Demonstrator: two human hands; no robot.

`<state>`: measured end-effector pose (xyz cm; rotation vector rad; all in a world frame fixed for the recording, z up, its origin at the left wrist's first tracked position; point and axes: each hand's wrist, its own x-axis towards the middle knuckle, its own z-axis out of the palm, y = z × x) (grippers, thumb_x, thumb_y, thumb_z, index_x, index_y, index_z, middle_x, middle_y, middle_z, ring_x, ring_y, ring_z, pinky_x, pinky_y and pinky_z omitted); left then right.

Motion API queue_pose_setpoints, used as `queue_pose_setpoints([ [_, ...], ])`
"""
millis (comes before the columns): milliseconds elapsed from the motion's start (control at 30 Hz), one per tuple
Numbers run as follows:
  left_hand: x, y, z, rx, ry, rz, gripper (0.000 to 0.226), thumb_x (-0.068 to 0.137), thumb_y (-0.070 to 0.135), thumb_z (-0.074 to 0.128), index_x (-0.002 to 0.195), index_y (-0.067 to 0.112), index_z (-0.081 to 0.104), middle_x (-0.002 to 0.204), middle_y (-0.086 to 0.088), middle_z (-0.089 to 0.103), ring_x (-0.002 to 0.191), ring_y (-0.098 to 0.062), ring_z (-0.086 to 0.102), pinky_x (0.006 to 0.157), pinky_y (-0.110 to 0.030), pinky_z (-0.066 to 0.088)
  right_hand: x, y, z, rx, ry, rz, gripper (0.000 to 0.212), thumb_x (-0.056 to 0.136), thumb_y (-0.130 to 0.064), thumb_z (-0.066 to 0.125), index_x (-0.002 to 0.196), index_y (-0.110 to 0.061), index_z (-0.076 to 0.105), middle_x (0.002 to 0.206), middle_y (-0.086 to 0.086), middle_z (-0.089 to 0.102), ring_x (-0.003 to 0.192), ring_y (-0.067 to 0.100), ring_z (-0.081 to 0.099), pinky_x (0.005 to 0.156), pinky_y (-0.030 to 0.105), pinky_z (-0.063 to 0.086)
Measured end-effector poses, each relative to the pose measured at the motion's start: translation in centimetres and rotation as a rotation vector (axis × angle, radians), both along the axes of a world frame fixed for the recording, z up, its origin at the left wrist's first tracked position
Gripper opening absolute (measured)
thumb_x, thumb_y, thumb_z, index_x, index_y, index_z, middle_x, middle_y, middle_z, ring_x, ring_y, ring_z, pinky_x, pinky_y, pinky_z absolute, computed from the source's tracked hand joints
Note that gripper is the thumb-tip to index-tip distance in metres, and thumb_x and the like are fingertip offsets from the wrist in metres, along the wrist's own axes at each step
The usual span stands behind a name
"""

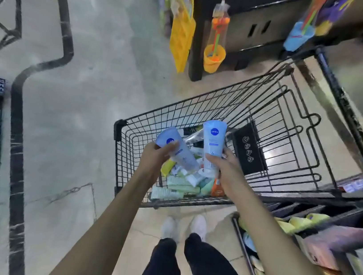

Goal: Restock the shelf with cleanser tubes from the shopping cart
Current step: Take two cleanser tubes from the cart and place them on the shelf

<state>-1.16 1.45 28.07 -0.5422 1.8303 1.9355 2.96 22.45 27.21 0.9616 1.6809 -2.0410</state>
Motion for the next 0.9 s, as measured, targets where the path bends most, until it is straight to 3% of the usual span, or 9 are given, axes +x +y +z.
queue_pose_setpoints([
  [133,0.5,3.3,6.4,0.171,0.045,0.022,0.016,0.099,0.031,0.068,0.108,0.017,0.068,0.101,-0.003,0.078,0.092,-0.023,0.074,0.077,-0.038,0.062,2.4,1.4,6.2,0.039,0.104,-0.111,0.055,0.083,-0.023,0.083,0.133,-0.024,0.061,0.114,0.005,0.077,0.102,0.032,0.075,0.094,0.061,0.057],
  [200,0.8,4.9,8.9,0.205,0.115,-0.058,0.030,0.096,0.040,0.068,0.120,0.022,0.066,0.110,-0.004,0.076,0.097,-0.022,0.073,0.078,-0.039,0.061,3.7,2.1,8.8,0.069,0.158,-0.175,0.061,0.079,-0.027,0.085,0.135,-0.023,0.060,0.118,0.004,0.076,0.100,0.029,0.076,0.093,0.062,0.057],
  [300,1.2,7.2,12.1,0.245,0.142,-0.225,0.058,0.091,0.045,0.067,0.144,0.027,0.050,0.130,-0.002,0.067,0.109,-0.018,0.070,0.077,-0.034,0.061,6.1,3.0,12.4,0.079,0.233,-0.291,0.040,0.087,-0.017,0.081,0.123,-0.021,0.064,0.119,0.010,0.075,0.103,0.032,0.074,0.092,0.057,0.059],
  [367,1.6,8.5,13.9,0.287,0.149,-0.364,0.037,0.099,0.026,0.068,0.134,0.030,0.054,0.119,0.000,0.070,0.091,-0.011,0.075,0.070,-0.034,0.063,7.9,3.4,14.2,0.088,0.273,-0.384,0.040,0.087,-0.016,0.081,0.123,-0.020,0.064,0.118,0.011,0.075,0.103,0.035,0.073,0.091,0.054,0.060],
  [433,2.2,9.9,15.4,0.352,0.120,-0.513,0.033,0.092,0.009,0.069,0.116,0.031,0.060,0.098,0.000,0.075,0.080,-0.021,0.073,0.066,-0.040,0.063,9.9,3.6,15.9,0.095,0.316,-0.475,0.045,0.086,-0.015,0.082,0.127,-0.019,0.062,0.117,0.012,0.075,0.100,0.035,0.074,0.083,0.048,0.061],
  [500,2.9,11.2,16.5,0.372,0.119,-0.627,0.033,0.085,0.003,0.069,0.112,0.020,0.063,0.084,-0.003,0.075,0.077,-0.029,0.069,0.060,-0.039,0.062,12.0,3.5,17.7,0.119,0.352,-0.557,0.043,0.088,-0.012,0.080,0.127,-0.017,0.062,0.115,0.011,0.076,0.096,0.032,0.074,0.077,0.042,0.059],
  [633,5.7,14.0,19.1,0.354,0.171,-0.815,0.046,0.079,-0.010,0.074,0.123,0.002,0.063,0.097,-0.016,0.076,0.079,-0.030,0.073,0.065,-0.039,0.061,16.9,3.8,20.8,0.186,0.409,-0.723,0.038,0.087,-0.008,0.079,0.122,-0.009,0.063,0.110,0.016,0.076,0.089,0.033,0.073,0.080,0.048,0.059],
  [733,9.0,16.3,20.9,0.459,0.200,-0.861,0.034,0.087,-0.004,0.068,0.120,0.002,0.068,0.106,-0.019,0.075,0.082,-0.033,0.073,0.068,-0.039,0.062,21.2,4.5,22.7,0.234,0.421,-0.834,0.031,0.088,-0.008,0.079,0.115,-0.012,0.064,0.107,0.013,0.076,0.084,0.027,0.074,0.075,0.042,0.058],
  [900,16.3,20.3,24.7,0.559,0.303,-0.950,0.037,0.091,0.015,0.067,0.128,0.014,0.062,0.107,-0.008,0.076,0.078,-0.022,0.074,0.064,-0.033,0.060,29.1,5.2,25.8,0.302,0.466,-0.994,0.034,0.088,-0.010,0.080,0.116,-0.013,0.063,0.110,0.013,0.077,0.092,0.035,0.075,0.085,0.052,0.060],
])
